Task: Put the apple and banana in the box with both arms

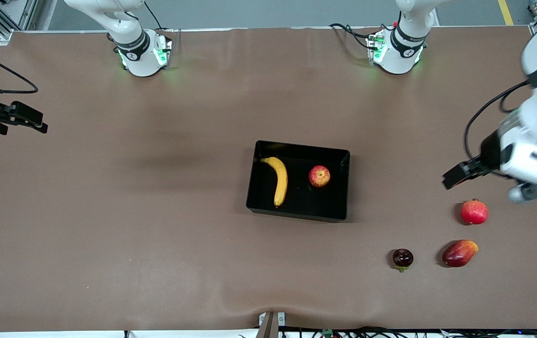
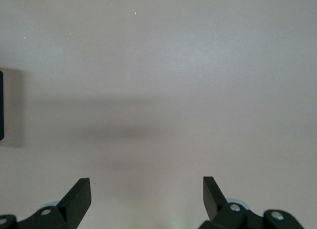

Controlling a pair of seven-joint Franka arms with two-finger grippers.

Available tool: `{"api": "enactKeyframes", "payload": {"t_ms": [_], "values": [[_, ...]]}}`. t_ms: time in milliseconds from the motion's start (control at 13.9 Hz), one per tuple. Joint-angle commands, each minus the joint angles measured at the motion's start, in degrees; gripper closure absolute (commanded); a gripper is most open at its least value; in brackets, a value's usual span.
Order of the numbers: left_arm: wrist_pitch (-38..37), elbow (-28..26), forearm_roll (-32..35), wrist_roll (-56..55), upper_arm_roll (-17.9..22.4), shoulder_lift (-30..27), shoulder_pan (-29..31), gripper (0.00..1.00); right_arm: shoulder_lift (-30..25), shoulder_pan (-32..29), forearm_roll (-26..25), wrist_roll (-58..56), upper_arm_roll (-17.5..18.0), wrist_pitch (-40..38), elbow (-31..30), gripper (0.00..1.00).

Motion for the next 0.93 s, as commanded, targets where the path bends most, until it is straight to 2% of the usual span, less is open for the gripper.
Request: {"api": "enactKeyframes", "payload": {"t_ms": [0, 215, 430, 574, 860], "values": [[-3.2, -1.5, -3.5, 8.1, 7.1, -6.9, -2.5, 0.0, -0.3, 0.0, 0.8, 0.8, 0.1, -0.3, 0.0, 0.0], [-8.7, -1.7, -5.4, 20.1, 18.4, -10.3, -9.4, 0.0, -0.3, 0.0, 0.8, 0.8, 0.1, -0.2, 0.2, 0.0], [-14.2, -2.0, -6.9, 24.6, 30.7, -13.5, -19.0, 0.0, -0.4, 0.1, 0.8, 0.9, 0.1, -0.3, 0.3, 0.0], [-16.1, -3.9, -6.9, 24.7, 33.4, -15.7, -21.6, 0.0, -0.4, 0.0, 0.8, 0.9, 0.1, -0.3, 0.3, 0.0], [-11.2, -15.8, -6.9, 24.6, 33.5, -24.2, -21.7, 0.0, -0.4, 0.0, 1.1, 3.5, 0.1, -0.5, 0.3, 0.0]]}}
